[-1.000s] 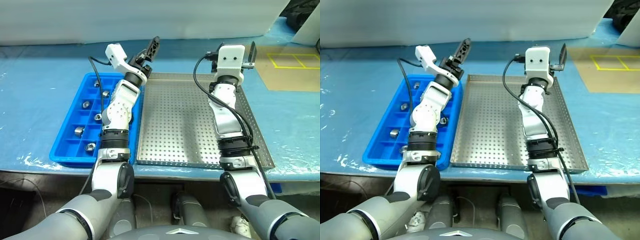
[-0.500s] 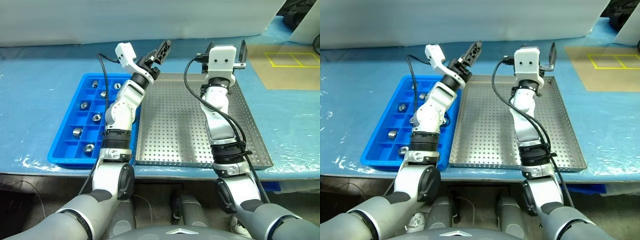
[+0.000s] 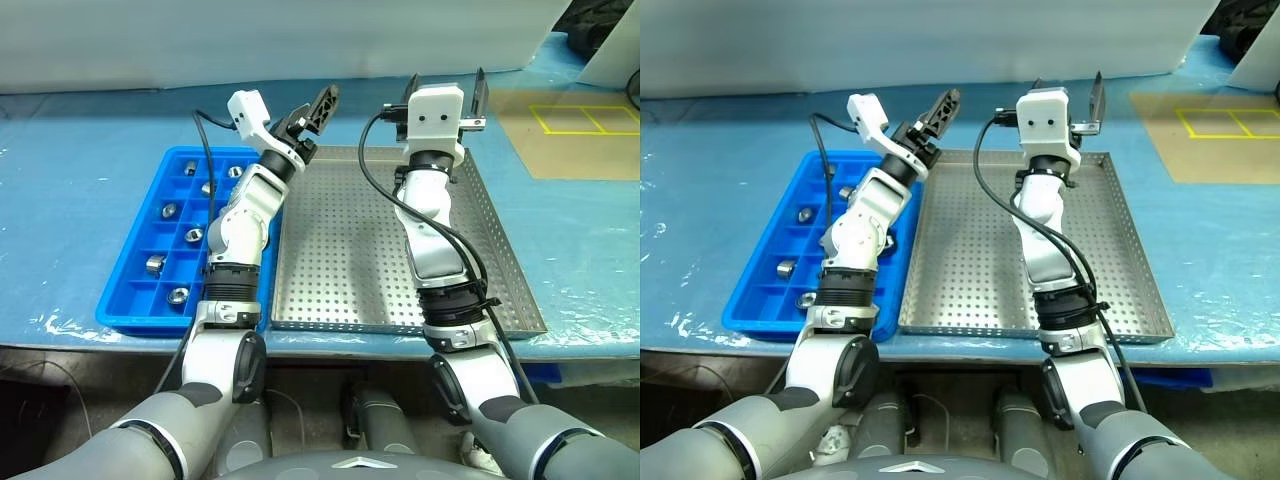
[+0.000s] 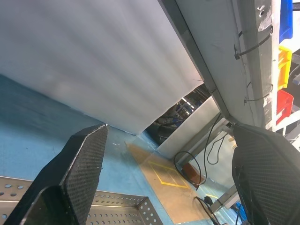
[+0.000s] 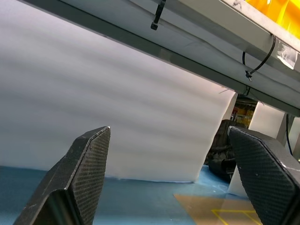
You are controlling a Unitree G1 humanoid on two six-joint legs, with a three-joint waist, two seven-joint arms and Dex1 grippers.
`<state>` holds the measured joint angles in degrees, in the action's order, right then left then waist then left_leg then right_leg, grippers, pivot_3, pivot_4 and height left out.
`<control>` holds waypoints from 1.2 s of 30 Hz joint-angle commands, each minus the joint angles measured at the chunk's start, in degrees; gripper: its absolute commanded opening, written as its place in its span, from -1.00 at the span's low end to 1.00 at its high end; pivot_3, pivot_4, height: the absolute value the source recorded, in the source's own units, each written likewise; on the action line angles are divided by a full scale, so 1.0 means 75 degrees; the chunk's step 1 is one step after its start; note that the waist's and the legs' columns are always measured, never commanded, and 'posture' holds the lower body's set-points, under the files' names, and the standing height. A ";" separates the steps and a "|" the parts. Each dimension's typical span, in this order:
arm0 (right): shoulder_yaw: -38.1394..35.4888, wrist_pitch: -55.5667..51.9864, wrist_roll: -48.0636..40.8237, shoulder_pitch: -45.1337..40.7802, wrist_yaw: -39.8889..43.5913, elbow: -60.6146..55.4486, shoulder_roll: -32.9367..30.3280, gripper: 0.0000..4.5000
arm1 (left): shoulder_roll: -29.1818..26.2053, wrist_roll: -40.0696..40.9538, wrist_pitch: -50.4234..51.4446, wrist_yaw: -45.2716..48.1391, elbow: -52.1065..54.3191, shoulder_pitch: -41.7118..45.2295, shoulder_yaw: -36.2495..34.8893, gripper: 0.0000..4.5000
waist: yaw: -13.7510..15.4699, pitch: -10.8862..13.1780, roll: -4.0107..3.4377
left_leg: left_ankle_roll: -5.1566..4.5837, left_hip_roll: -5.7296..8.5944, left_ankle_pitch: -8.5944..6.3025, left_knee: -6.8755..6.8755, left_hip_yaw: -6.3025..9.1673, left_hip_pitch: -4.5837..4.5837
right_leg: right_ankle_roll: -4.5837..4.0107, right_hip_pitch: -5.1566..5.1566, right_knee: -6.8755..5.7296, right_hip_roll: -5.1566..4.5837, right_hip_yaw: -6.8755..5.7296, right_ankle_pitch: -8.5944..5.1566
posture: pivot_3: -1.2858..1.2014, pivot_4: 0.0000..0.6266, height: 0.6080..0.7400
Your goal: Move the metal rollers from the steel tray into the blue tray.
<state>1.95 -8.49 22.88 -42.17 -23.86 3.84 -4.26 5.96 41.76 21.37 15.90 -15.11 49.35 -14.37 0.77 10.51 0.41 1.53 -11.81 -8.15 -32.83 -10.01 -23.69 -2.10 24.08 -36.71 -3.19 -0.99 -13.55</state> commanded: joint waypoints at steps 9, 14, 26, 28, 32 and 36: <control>-0.0112 0.0065 0.0161 -0.0180 -0.0020 -0.0301 -0.0213 0.84 | -0.0097 -0.0087 -0.0301 0.0510 -0.0148 0.0548 0.0077 1.00 | -0.0011 0.0000 0.0000 | 0.0001 0.0001 0.0001 0.0000 0.0000 0.0002 | 0.0001 -0.0002 0.0000 0.0001 0.0003 0.0001 | -0.19 -0.52 1.00; -0.0017 -0.0104 0.0256 -0.0065 0.0017 -0.0601 -0.0093 0.84 | -0.0118 -0.0117 -0.0206 0.0856 -0.0218 0.0655 0.0274 1.00 | -0.0025 0.0000 0.0000 | 0.0001 0.0001 0.0001 -0.0001 -0.0001 0.0003 | 0.0002 -0.0002 -0.0001 0.0001 0.0005 0.0001 | -0.21 -0.52 1.00; 0.0212 -0.0312 0.0430 0.0055 0.0132 -0.0812 0.0171 0.84 | -0.0022 -0.0076 0.0083 0.1122 -0.0291 0.0665 0.0400 1.00 | -0.0211 0.0000 0.0000 | 0.0000 0.0001 0.0001 -0.0005 -0.0002 0.0005 | 0.0004 -0.0005 -0.0002 0.0002 0.0010 0.0003 | -0.23 -0.52 1.00; 0.0207 -0.0320 0.0386 -0.0060 0.0122 -0.0704 0.0218 0.84 | -0.0114 -0.0133 0.0108 0.1206 -0.0259 0.0723 0.0446 1.00 | -0.0210 0.0000 0.0000 | 0.0000 0.0001 0.0000 -0.0005 -0.0002 0.0006 | 0.0004 -0.0005 -0.0002 0.0002 0.0010 0.0003 | -0.22 -0.52 1.00; 0.0268 -0.0208 0.0263 -0.0133 0.0093 -0.0536 0.0436 0.84 | -0.0313 -0.0106 0.0340 0.1161 -0.0011 0.0603 0.0493 1.00 | -0.0211 0.0000 -0.0001 | -0.0001 0.0000 0.0000 -0.0005 -0.0003 0.0007 | 0.0003 -0.0005 -0.0002 0.0002 0.0010 0.0003 | -0.21 -0.52 1.00; 0.0231 -0.0108 0.0226 -0.0212 0.0016 -0.0401 0.0600 0.84 | -0.0492 -0.0131 0.0610 0.1120 0.0318 0.0484 0.0589 1.00 | -0.0203 0.0001 -0.0001 | -0.0001 0.0000 0.0000 -0.0004 -0.0003 0.0008 | 0.0003 -0.0006 -0.0002 0.0003 0.0010 0.0002 | -0.18 -0.52 1.00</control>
<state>3.54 -10.82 24.58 -41.87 -22.90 1.87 -0.07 2.73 40.98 25.60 24.06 -16.08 52.80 -10.58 -0.75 10.52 0.40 1.52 -11.81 -8.14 -32.86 -10.03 -23.64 -2.08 24.04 -36.73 -3.18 -0.91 -13.53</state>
